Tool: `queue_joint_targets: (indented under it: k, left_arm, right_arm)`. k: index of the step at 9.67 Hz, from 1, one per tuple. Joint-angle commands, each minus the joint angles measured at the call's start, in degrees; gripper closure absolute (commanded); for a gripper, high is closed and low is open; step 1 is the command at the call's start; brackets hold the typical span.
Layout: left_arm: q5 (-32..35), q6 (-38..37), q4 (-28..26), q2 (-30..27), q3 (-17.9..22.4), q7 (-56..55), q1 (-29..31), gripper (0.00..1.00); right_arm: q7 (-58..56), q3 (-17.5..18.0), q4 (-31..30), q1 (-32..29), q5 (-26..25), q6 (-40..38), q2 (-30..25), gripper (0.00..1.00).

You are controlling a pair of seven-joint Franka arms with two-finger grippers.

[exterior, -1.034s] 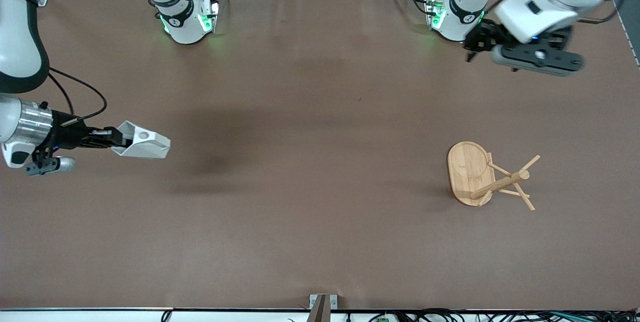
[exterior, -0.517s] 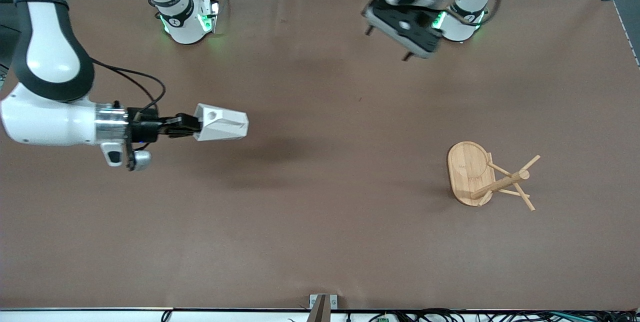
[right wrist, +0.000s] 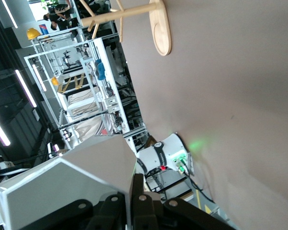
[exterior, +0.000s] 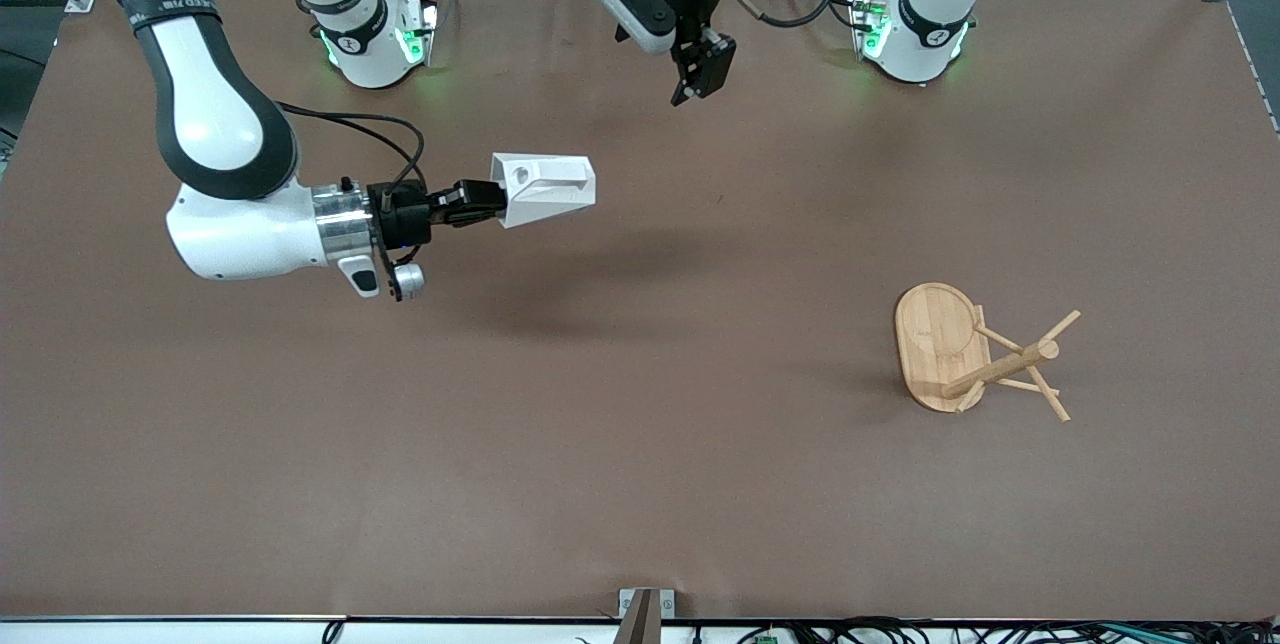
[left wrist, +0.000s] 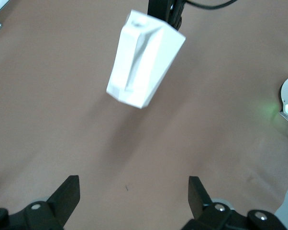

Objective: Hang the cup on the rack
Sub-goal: 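Lift the cup with the right gripper while the left gripper approaches it, then grasp the cup with the left gripper and open the right gripper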

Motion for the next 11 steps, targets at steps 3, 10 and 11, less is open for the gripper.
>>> queue_joint_targets:
  k: [3,10,11]
  left_arm:
    - [1.4,1.8,0.9,5.2,-0.2,2.6,-2.0,0.0]
    - [1.1,6.3,-0.8,8.4,-0.2,11.2,-1.8,0.0]
    - [0.7,6.3,-0.8,8.8,-0.2,11.6,-1.8,0.0]
  right_arm:
    - [-0.5,4.0,-4.2,-0.7,6.7,0.1,-3.8,1.0]
    - [-2.6,5.1,-6.9,-0.6,8.4,0.2,-6.1,1.0]
    - [-2.7,5.7,-6.8,-0.6,9.3,0.4,-6.3,1.0]
